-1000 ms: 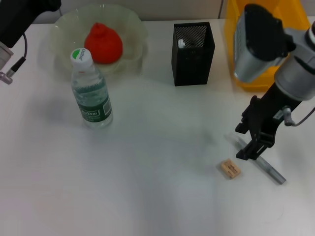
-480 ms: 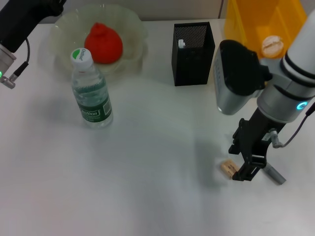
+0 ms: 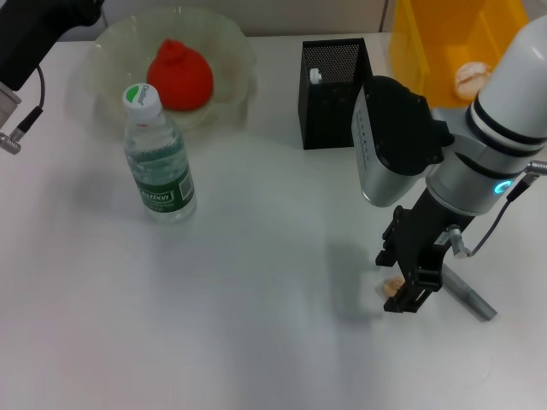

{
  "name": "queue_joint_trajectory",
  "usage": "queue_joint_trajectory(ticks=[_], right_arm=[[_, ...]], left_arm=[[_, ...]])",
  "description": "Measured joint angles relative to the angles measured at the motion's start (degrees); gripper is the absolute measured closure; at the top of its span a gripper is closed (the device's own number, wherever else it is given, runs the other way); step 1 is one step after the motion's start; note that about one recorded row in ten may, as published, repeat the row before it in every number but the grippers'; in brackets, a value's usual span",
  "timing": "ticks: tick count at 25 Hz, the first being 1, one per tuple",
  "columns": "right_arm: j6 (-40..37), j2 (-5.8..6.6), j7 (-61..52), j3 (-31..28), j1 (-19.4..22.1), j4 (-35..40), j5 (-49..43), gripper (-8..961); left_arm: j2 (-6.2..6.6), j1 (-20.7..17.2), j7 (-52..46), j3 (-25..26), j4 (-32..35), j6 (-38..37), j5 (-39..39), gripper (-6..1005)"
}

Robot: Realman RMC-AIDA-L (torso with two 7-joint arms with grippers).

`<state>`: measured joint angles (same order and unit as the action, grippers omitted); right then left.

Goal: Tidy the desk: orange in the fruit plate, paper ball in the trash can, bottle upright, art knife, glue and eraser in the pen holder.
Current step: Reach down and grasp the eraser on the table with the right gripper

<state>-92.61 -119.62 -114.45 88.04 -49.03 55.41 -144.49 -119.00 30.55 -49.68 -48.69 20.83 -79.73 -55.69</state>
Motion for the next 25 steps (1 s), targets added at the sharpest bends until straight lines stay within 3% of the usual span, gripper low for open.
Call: queue_joint_trajectory(ticks=[25], right_arm=[[0.5,0.08,-2.0,0.3,-1.3,-3.1,-0.5,296]], left_arm=[[0.0,-0.2,0.6,0.0,-0.1,0.0,0.1,484]])
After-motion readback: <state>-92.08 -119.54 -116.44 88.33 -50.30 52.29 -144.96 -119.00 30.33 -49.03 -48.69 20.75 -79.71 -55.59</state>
